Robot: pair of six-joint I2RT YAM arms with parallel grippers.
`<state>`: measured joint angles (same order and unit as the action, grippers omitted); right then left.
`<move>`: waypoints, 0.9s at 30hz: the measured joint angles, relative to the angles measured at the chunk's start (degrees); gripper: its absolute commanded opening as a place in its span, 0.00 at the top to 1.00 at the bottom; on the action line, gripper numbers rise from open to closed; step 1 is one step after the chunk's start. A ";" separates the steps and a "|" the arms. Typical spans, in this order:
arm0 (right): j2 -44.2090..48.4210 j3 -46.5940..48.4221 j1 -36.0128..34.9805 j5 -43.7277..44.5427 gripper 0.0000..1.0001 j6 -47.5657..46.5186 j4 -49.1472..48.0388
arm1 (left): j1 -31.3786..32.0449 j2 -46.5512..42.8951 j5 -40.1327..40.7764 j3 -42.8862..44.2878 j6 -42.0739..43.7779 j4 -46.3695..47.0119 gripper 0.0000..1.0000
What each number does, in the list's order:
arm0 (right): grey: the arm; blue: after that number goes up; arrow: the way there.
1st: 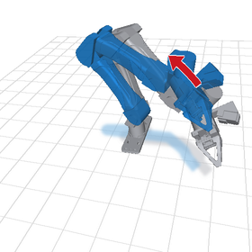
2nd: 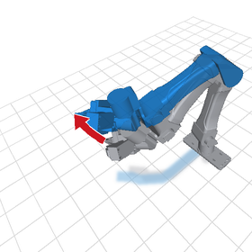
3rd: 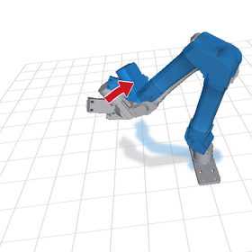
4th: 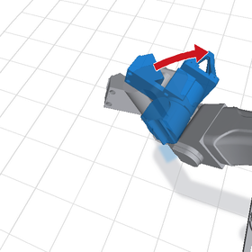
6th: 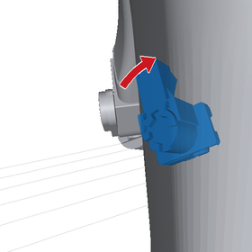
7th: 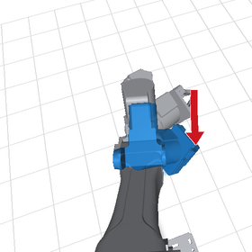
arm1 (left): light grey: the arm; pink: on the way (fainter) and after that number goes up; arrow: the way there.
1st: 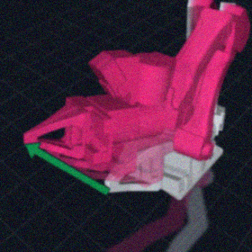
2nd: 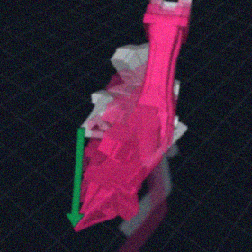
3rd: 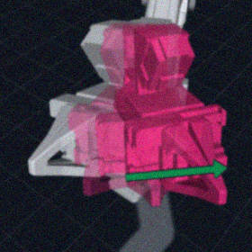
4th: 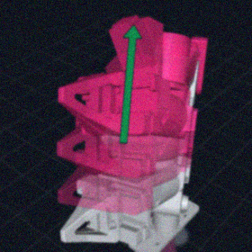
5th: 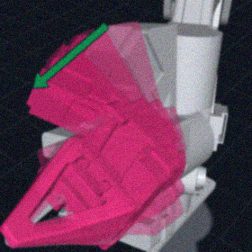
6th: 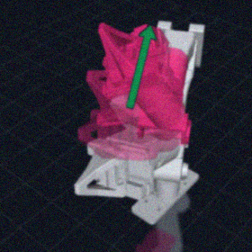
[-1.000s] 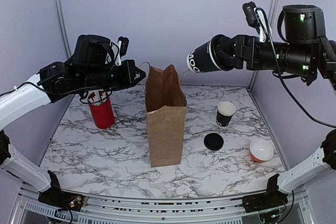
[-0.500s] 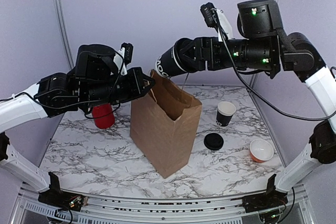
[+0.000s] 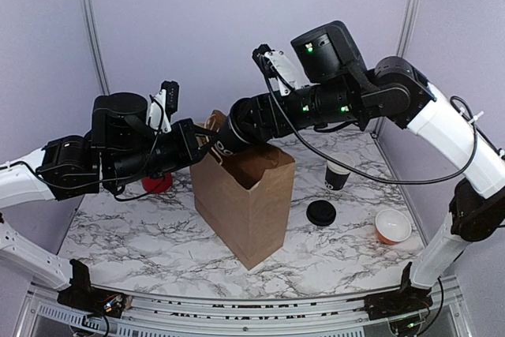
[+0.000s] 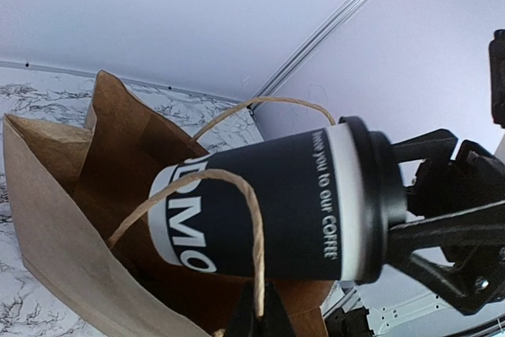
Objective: Pack the takeout coffee
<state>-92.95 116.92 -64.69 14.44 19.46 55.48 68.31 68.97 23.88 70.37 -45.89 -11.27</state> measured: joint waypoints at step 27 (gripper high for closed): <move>-13.92 7.45 2.62 -5.46 0.39 -0.63 9.88 | 0.00 -9.46 -0.85 -13.66 3.45 11.61 1.00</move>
<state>-106.87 124.38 -62.06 8.97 18.83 65.36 68.31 59.51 23.03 56.71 -42.44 0.34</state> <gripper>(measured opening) 0.692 0.006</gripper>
